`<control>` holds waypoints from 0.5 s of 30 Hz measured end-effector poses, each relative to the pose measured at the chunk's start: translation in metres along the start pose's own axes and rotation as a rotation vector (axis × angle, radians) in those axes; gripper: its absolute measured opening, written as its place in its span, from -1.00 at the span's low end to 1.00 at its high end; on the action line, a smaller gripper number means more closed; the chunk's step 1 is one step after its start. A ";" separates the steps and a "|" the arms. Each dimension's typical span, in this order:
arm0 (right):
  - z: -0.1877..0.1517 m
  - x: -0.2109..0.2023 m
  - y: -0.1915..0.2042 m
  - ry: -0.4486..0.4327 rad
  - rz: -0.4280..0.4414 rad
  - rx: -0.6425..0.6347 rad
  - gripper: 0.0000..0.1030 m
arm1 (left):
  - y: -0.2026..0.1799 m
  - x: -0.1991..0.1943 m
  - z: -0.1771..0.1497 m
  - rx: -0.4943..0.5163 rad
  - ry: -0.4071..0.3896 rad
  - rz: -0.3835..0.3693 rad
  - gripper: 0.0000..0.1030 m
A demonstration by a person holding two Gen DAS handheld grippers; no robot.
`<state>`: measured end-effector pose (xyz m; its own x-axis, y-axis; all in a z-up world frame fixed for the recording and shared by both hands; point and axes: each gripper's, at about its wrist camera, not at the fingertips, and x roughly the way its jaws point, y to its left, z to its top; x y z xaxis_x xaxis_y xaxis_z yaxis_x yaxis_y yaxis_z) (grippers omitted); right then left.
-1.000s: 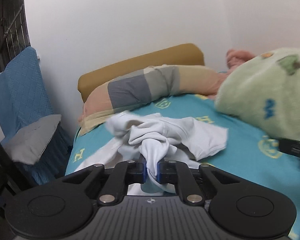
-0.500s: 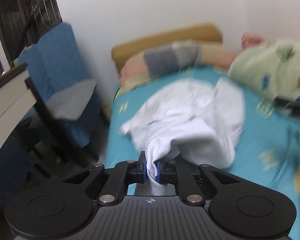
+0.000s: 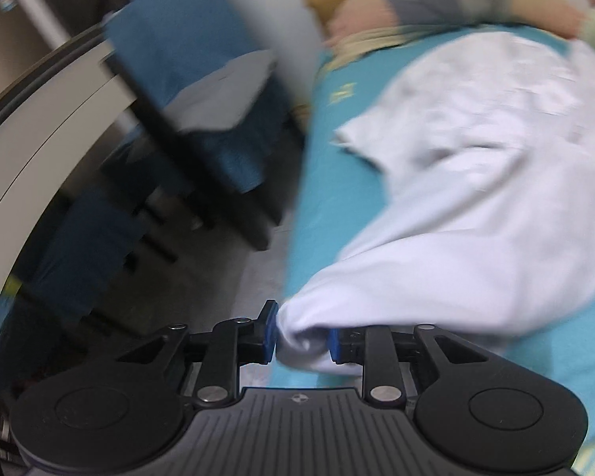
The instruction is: Fold clothes
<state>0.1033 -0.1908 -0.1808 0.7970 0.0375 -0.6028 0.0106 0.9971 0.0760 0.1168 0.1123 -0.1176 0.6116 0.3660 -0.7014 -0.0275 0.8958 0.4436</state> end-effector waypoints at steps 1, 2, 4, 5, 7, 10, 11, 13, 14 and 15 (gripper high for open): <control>0.000 0.004 -0.001 0.004 0.001 0.002 0.79 | 0.006 0.004 0.002 -0.026 0.005 0.015 -0.45; 0.000 0.006 -0.003 0.006 0.003 0.008 0.79 | 0.011 0.008 0.003 -0.051 0.011 0.030 -0.42; 0.001 0.012 -0.006 0.012 0.009 0.026 0.79 | 0.021 0.015 0.006 -0.087 0.026 0.047 -0.15; 0.000 0.014 -0.009 0.017 0.012 0.040 0.79 | 0.025 0.018 0.007 -0.097 0.035 0.048 -0.10; 0.001 0.017 -0.014 0.030 0.012 0.071 0.79 | 0.031 0.014 0.007 -0.089 0.040 0.027 -0.05; 0.003 0.017 -0.021 0.025 0.024 0.124 0.79 | 0.035 -0.001 0.003 -0.056 0.049 -0.008 0.11; 0.005 0.016 -0.022 0.020 0.028 0.138 0.79 | 0.036 -0.009 0.000 -0.055 0.048 -0.017 0.15; 0.008 0.014 -0.023 0.008 0.031 0.150 0.79 | 0.038 -0.031 -0.005 -0.062 0.034 -0.033 0.27; 0.009 0.013 -0.023 0.003 0.029 0.152 0.79 | 0.038 -0.043 -0.007 -0.069 0.022 -0.041 0.33; 0.010 0.012 -0.023 -0.001 0.026 0.153 0.79 | 0.038 -0.056 -0.007 -0.080 0.002 -0.053 0.41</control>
<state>0.1183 -0.2143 -0.1816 0.7991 0.0631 -0.5979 0.0816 0.9739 0.2119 0.0757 0.1275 -0.0656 0.6122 0.3181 -0.7239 -0.0581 0.9311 0.3600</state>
